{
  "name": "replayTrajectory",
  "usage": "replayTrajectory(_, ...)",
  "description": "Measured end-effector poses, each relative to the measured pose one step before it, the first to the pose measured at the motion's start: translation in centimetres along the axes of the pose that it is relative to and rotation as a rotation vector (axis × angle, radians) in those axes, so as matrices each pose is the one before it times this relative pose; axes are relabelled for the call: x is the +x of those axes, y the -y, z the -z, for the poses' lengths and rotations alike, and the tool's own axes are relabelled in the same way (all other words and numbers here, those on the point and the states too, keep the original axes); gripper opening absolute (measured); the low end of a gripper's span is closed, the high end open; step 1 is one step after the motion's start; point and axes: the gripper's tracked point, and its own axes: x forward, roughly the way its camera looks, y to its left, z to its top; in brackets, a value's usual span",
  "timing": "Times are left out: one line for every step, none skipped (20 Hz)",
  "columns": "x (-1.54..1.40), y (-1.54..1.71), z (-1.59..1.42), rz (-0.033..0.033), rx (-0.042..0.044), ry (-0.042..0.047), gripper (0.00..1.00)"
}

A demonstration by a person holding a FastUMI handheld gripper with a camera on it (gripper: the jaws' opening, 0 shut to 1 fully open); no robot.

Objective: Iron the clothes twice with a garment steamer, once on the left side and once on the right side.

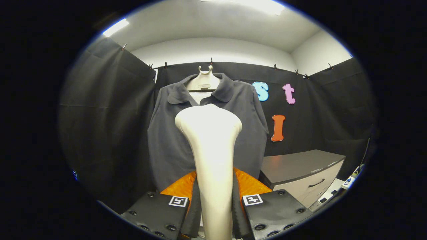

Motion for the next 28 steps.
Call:
replayTrajectory(-0.244,0.484,-0.079,0.01195,0.00103,0.00231,0.46)
replayTrajectory(-0.306,0.340,0.204,0.01303,0.00072,0.00340,0.46)
replayTrajectory(-0.054,0.121,0.379,0.01161,0.00120,0.00521,0.45)
replayTrajectory(-0.104,0.362,-0.055,0.01027,0.00241,0.00313,0.45)
replayTrajectory(0.063,0.324,-0.138,0.00926,0.00320,0.00369,0.45)
replayTrajectory(-0.015,0.300,-0.072,0.00671,0.00209,0.00296,0.45)
replayTrajectory(-0.118,0.269,-0.036,0.00685,0.00145,0.00091,0.45)
replayTrajectory(-0.067,0.290,-0.071,0.00436,0.00070,0.00159,0.45)
replayTrajectory(-0.122,0.153,-0.075,0.00390,0.00030,0.00325,0.45)
replayTrajectory(-0.020,0.165,-0.078,0.00453,0.00005,0.00191,0.45)
replayTrajectory(-0.124,0.172,-0.053,0.00410,-0.00013,0.00103,0.45)
replayTrajectory(-0.084,0.145,0.018,0.00327,-0.00012,0.00124,0.46)
replayTrajectory(-0.040,0.042,-0.014,0.00131,0.00014,0.00003,0.46)
replayTrajectory(-0.001,-0.066,0.042,-0.00051,0.00010,-0.00017,0.46)
replayTrajectory(-0.021,0.065,-0.003,-0.00085,-0.00097,-0.00083,0.46)
replayTrajectory(0.066,-0.034,0.104,-0.00027,-0.00069,-0.00076,0.46)
replayTrajectory(0.000,-0.062,0.036,-0.00156,-0.00066,-0.00177,0.46)
replayTrajectory(-0.054,-0.017,0.077,-0.00229,-0.00051,-0.00212,0.46)
replayTrajectory(0.115,-0.143,0.111,-0.00215,-0.00079,-0.00321,0.46)
replayTrajectory(0.035,-0.144,0.156,-0.00207,-0.00105,-0.00361,0.46)
replayTrajectory(0.099,-0.040,0.085,-0.00248,-0.00103,-0.00334,0.46)
replayTrajectory(0.181,-0.122,0.117,-0.00190,-0.00048,-0.00201,0.46)
replayTrajectory(0.026,-0.062,0.004,-0.00079,-0.00070,-0.00202,0.46)
replayTrajectory(0.031,-0.093,0.083,-0.00140,-0.00037,-0.00141,0.46)
replayTrajectory(0.172,-0.070,0.040,-0.00187,-0.00037,-0.00131,0.46)
replayTrajectory(0.163,-0.124,0.017,-0.00261,-0.00044,-0.00030,0.46)
replayTrajectory(-0.061,-0.102,0.043,-0.00188,-0.00095,-0.00041,0.45)
replayTrajectory(0.130,-0.033,0.023,-0.00179,-0.00140,-0.00070,0.46)
